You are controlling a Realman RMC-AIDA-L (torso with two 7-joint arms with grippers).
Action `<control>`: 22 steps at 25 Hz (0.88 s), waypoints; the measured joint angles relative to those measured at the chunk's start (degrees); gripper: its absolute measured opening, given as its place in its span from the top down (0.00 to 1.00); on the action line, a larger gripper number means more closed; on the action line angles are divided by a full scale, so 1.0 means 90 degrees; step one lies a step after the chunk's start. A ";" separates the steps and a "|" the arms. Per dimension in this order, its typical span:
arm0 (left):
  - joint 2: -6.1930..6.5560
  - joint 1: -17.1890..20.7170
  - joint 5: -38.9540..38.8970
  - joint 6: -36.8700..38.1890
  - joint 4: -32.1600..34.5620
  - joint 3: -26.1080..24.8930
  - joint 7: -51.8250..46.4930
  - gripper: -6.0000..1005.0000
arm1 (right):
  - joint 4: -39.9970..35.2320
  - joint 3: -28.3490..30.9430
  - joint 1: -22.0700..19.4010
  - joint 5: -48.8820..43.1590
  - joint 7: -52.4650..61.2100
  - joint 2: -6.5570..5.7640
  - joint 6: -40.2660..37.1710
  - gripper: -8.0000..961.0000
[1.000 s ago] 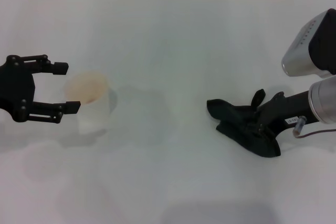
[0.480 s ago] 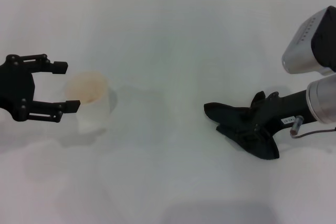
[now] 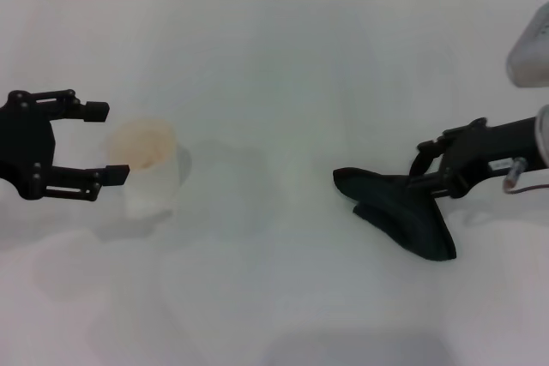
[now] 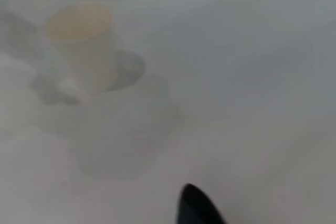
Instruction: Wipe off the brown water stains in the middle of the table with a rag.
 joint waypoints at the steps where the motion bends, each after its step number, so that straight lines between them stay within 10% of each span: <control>1: 0.0000 0.0013 -0.0007 -0.0008 0.0000 -0.0007 0.0006 0.12 | 0.0040 0.0096 -0.0013 0.0000 -0.0083 -0.0002 0.0013 0.31; 22: -0.0077 0.0218 -0.0401 0.0061 0.0000 -0.0047 0.0024 0.12 | 0.1061 0.1396 -0.0264 0.1639 -0.2857 -0.0019 -0.1150 0.31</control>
